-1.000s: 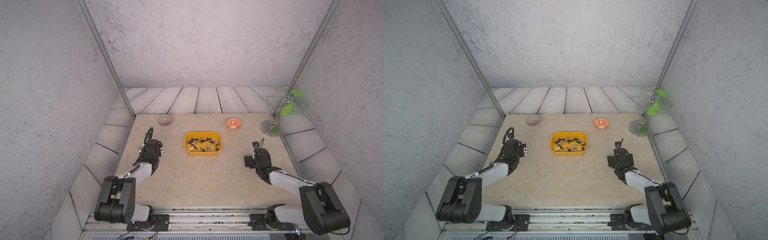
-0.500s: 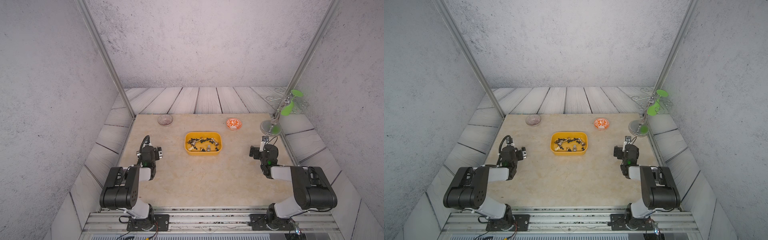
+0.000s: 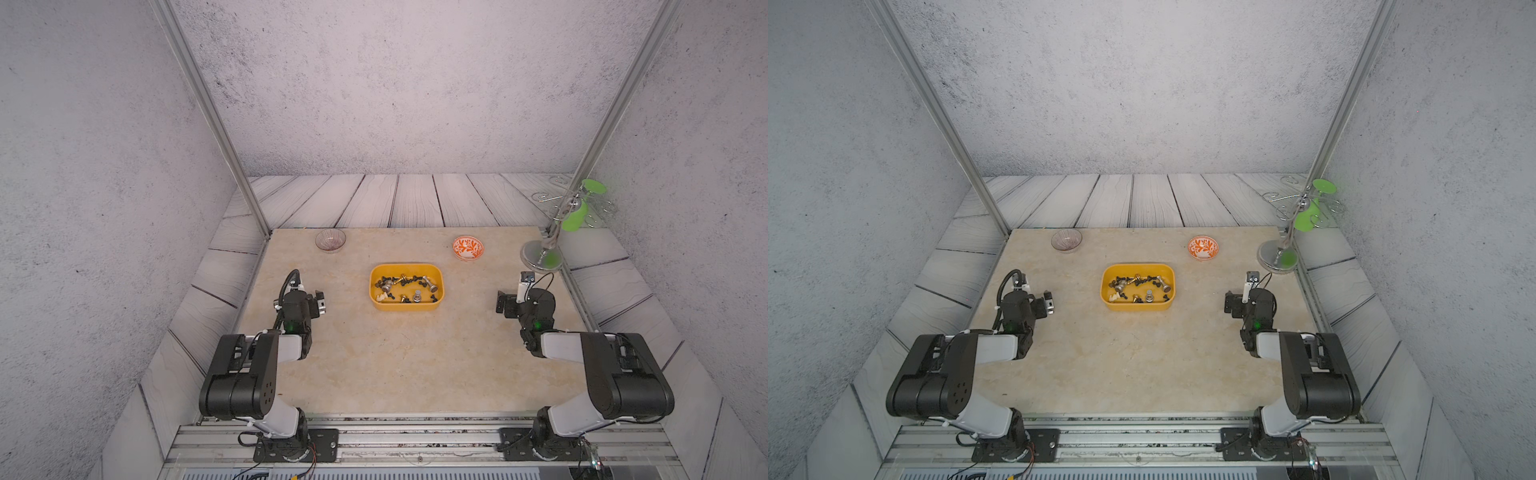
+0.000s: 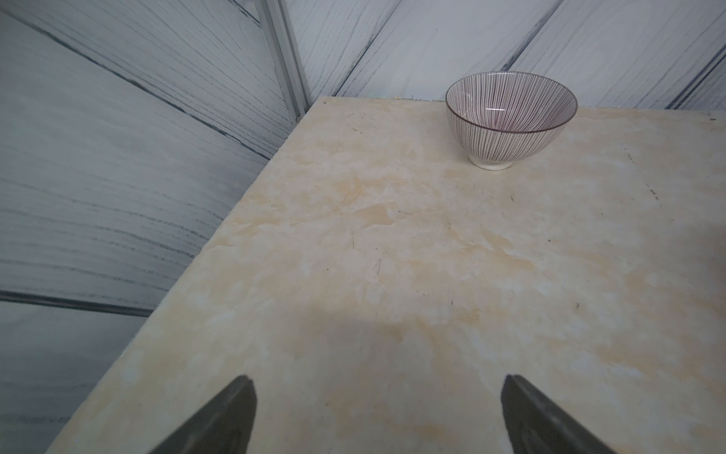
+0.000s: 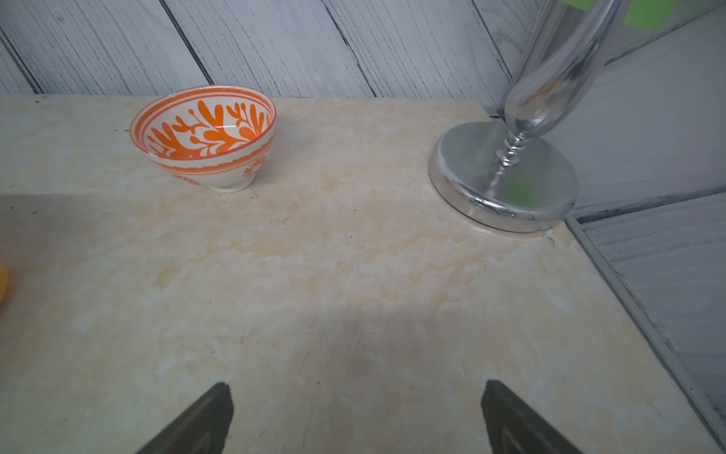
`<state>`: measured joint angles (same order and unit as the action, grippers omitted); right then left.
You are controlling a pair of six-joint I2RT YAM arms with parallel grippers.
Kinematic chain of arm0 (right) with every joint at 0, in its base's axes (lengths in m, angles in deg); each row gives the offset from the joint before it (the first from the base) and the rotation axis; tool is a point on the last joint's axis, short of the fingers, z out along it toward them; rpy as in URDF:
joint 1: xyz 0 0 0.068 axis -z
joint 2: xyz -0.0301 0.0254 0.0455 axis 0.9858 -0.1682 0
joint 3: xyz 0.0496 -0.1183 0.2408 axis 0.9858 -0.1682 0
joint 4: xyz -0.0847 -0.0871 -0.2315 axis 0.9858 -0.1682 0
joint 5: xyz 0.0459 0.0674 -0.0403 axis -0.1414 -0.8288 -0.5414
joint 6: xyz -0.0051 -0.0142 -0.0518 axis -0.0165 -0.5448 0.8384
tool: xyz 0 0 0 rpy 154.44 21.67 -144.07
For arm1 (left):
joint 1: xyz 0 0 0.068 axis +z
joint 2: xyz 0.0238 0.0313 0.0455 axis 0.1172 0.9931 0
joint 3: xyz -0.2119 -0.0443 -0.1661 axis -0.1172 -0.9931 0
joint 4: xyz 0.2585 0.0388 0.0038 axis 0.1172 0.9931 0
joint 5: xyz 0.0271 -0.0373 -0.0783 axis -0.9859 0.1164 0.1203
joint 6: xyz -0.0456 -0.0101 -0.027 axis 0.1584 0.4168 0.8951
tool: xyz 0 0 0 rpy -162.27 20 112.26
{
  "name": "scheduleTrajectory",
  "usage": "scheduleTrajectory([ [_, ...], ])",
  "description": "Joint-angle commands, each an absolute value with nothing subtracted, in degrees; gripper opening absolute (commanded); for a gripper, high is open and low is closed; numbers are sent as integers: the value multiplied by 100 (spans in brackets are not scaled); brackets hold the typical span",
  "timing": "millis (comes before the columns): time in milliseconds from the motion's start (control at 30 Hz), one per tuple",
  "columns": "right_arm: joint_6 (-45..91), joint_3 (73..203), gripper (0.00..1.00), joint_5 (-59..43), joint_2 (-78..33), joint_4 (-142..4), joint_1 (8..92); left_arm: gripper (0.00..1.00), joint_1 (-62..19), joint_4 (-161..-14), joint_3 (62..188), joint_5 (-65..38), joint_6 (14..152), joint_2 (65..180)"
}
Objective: Put the chess pieces into the storage box
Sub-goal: Reset both arms
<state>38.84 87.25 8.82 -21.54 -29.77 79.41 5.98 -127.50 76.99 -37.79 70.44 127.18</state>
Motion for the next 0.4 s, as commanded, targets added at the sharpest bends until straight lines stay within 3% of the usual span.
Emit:
scheduleTrajectory([
  [0,3872,8797,99,802,-2203,-2925,7931,99,604,-12785,7789,-3756,6951,12624],
  [367,3863,8790,99,793,-2185,-2930,7944,99,603,-12777,7789,-3754,6951,12626],
])
